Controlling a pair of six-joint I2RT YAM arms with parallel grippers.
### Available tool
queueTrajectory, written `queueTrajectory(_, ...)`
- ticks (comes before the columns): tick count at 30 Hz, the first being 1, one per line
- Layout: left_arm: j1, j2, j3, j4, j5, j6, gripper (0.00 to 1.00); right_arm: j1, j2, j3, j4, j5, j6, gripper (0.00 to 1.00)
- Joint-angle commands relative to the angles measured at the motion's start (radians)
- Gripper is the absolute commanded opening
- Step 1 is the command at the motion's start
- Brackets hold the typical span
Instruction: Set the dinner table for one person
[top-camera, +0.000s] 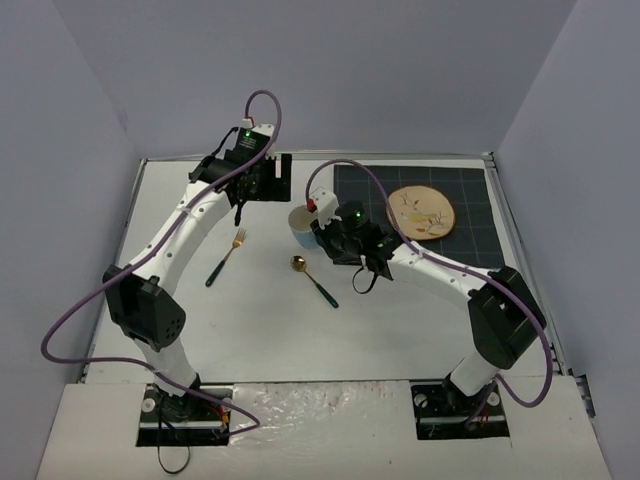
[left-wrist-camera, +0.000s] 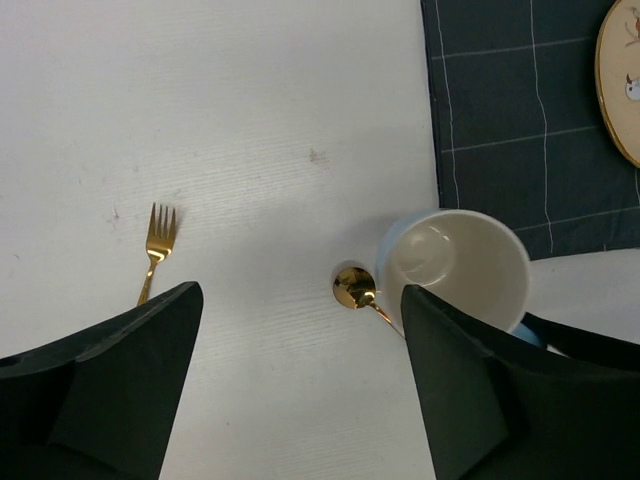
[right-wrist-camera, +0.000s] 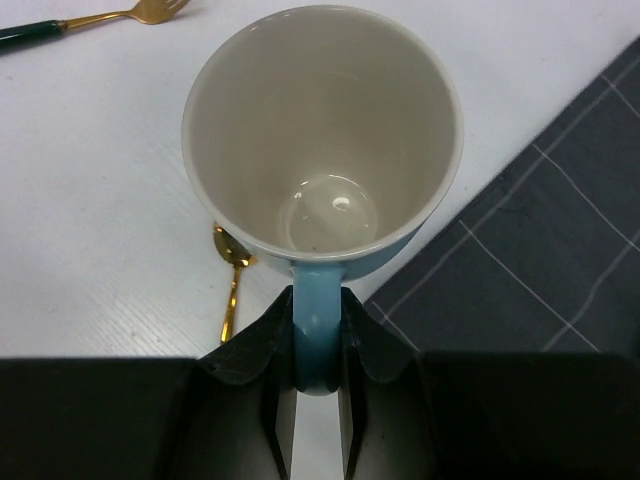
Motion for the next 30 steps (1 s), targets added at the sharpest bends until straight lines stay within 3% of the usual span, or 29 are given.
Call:
queueTrajectory(1, 0.034, -0.137, -0.024, 0.07, -0.052, 0.01, 0.81, -0.076, -0.146, -0.017, 0.176, 0.023, 0.005, 0.0)
queueTrajectory(3, 0.061, -0.173, -0.063, 0.086, -0.049, 0.013, 0.92, -0.149, -0.163, -0.027, 0.171, 0.007, 0.01, 0.0)
queueTrajectory(5, 0.089, -0.217, -0.119, 0.105, -0.051, 0.017, 0.97, -0.19, -0.182, -0.041, 0.172, 0.012, 0.002, 0.0)
queueTrajectory(10, 0.187, -0.341, -0.299, 0.166, -0.036, 0.01, 0.97, -0.356, -0.191, -0.045, 0.192, -0.024, -0.014, 0.0)
queueTrajectory(17, 0.237, -0.435, -0.505, 0.258, -0.083, 0.059, 0.97, -0.596, -0.114, 0.025, 0.259, -0.083, -0.029, 0.0)
queueTrajectory(30, 0.292, -0.421, -0.538, 0.281, -0.125, 0.088, 0.97, -0.866, 0.152, 0.18, 0.417, -0.14, -0.04, 0.0)
